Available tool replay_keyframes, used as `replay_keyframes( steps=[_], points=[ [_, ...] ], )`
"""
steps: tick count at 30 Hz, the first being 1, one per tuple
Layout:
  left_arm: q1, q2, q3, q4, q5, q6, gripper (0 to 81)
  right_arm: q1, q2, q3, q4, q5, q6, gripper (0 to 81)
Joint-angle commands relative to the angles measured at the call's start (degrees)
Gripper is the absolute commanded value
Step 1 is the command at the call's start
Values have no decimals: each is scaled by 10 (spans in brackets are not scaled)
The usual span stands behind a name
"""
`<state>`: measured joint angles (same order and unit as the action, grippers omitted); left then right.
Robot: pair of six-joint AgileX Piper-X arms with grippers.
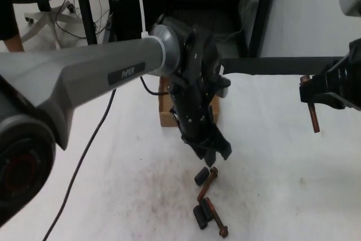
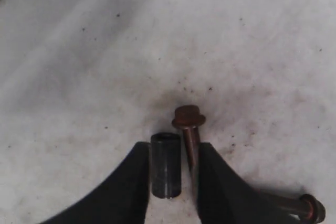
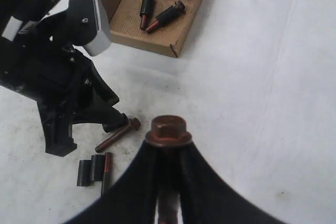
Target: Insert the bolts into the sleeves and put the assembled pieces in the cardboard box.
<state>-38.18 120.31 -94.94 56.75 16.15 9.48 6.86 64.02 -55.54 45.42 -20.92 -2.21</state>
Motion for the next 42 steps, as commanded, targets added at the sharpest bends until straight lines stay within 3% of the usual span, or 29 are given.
replay_keyframes(
  steps=[1, 6, 17, 22, 42],
  points=[
    [-2, 9, -9, 28, -27, 10, 287, -1, -9, -1, -9, -8, 1, 9],
    [-8, 17, -9, 45, -67, 10, 287, -1, -9, -1, -9, -9, 1, 9],
    [-34, 16, -9, 30, -70, 26, 287, -1, -9, -1, -9, -9, 1, 9],
    [-35, 16, -9, 16, -115, 25, 287, -1, -9, -1, -9, -9, 1, 9],
    [-38, 16, 11, 38, -115, 48, 287, -1, -9, -1, -9, -22, 1, 9]
  ],
)
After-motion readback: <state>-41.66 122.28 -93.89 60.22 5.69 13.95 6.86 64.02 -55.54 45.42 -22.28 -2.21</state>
